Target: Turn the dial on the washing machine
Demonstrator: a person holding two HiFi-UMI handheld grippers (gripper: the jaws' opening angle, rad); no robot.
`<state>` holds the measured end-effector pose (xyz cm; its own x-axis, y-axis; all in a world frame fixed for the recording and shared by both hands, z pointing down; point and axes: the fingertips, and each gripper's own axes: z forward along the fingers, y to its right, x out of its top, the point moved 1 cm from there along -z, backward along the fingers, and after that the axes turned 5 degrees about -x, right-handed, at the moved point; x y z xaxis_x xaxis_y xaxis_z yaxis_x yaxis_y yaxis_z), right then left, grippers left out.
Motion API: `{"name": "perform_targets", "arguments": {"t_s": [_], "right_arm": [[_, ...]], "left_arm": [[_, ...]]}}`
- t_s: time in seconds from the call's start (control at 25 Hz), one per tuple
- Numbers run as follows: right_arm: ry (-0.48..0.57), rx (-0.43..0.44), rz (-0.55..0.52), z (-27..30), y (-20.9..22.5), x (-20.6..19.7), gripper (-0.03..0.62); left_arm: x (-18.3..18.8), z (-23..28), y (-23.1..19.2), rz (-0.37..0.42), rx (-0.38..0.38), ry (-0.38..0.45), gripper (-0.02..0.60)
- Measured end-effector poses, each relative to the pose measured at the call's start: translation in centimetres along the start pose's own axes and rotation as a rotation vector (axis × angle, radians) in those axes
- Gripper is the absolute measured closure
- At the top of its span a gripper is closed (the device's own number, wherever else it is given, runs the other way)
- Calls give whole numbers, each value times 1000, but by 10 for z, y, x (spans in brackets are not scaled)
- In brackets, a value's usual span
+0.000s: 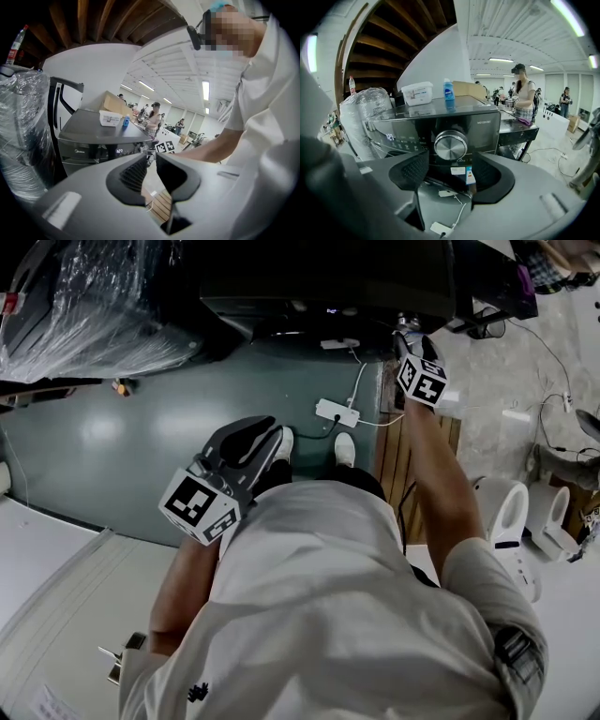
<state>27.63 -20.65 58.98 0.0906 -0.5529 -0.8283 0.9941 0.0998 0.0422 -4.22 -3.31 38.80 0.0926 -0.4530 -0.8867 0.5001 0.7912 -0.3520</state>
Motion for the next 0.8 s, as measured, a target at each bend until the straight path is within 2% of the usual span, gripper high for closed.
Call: {"name": "perform_targets", "arguments": {"t_s": [0.32,0.4,0.64,0.8], "right_arm": [[-25,55,-32,-61,-21,-23,329],[-30,70,-17,-80,-30,-28,380],[-47,119,-15,-142,-65,-41,474],[-27,121,-27,-185,-83,-39,532]], "left_arm": [[7,6,-5,41,-107,5,495],[7,6,-7,53,-134,-1,495],[5,-1,-16,90,-201,-21,495],[3,-9,-19,121,-243,-46,495]]}}
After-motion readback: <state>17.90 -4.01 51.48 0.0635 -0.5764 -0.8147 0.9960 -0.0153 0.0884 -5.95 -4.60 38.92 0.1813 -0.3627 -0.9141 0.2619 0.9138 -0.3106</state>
